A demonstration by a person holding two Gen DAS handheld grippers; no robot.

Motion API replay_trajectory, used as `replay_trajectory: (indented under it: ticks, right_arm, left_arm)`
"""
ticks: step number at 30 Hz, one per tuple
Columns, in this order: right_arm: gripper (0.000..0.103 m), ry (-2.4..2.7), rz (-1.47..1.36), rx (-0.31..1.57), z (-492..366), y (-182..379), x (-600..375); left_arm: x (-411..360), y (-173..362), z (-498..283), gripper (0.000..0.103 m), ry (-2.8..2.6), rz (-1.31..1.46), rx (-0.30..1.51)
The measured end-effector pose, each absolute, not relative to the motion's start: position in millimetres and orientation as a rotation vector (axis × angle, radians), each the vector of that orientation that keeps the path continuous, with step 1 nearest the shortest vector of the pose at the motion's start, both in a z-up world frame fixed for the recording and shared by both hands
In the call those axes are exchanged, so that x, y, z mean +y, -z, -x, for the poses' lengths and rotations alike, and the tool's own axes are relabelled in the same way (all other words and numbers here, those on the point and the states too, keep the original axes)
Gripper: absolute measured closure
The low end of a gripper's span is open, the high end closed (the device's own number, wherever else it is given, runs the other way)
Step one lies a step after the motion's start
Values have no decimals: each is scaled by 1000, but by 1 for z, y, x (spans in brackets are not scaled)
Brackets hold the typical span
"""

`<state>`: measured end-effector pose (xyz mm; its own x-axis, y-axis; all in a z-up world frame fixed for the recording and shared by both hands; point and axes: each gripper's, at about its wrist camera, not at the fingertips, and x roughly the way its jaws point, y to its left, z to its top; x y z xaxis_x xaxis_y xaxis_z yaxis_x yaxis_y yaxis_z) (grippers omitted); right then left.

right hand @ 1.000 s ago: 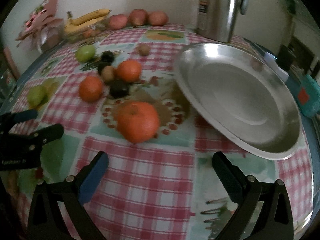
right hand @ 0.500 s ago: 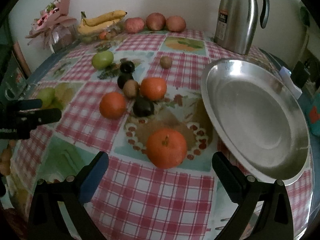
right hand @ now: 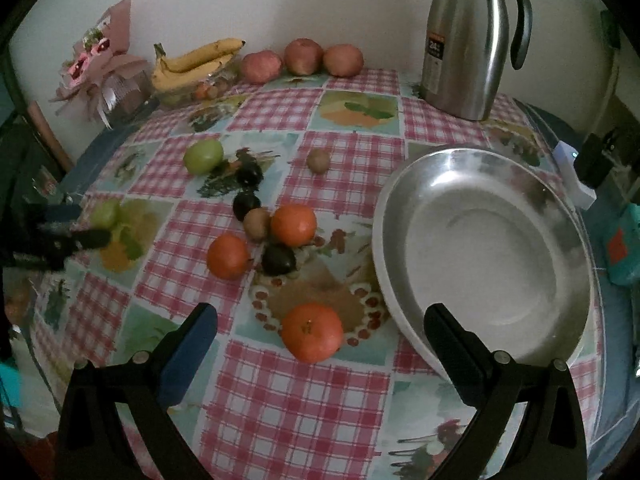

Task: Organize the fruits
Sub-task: 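Grasp the green pear with the left tool while the right tool grasps an orange, then carry the pear and orange over the steel tray and release both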

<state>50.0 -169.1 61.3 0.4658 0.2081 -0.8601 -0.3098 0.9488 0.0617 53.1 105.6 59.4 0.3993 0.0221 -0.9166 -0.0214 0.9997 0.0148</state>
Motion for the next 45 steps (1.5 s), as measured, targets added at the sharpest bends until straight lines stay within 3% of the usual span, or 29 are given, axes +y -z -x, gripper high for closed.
replay_trajectory:
  ticks: [11,19,25,28,36,45]
  right_arm:
    - [4,-323,170,1078,-49,-38,-160]
    - [10,-319,212,1066,-48,-37,-154]
    - [26,-353,207,1092,-48,-33,-152]
    - [38,-360,201,1137,-50,-22,-151]
    - [41,-348,166,1148,-53,-15,-155]
    - [55,-339,147,1127,-55,-17,-160]
  left_arm:
    - [173,-32,-76,3,-234,-17,1168]
    - [160,-17,-81,22,-117,27,1193]
    - [152,-15,-86,51,-78,60,1210]
    - [150,-14,-86,60,-75,62,1207]
    - [151,-10,-90,60,-84,68,1201]
    - [145,-12,-77,60,-53,91,1215]
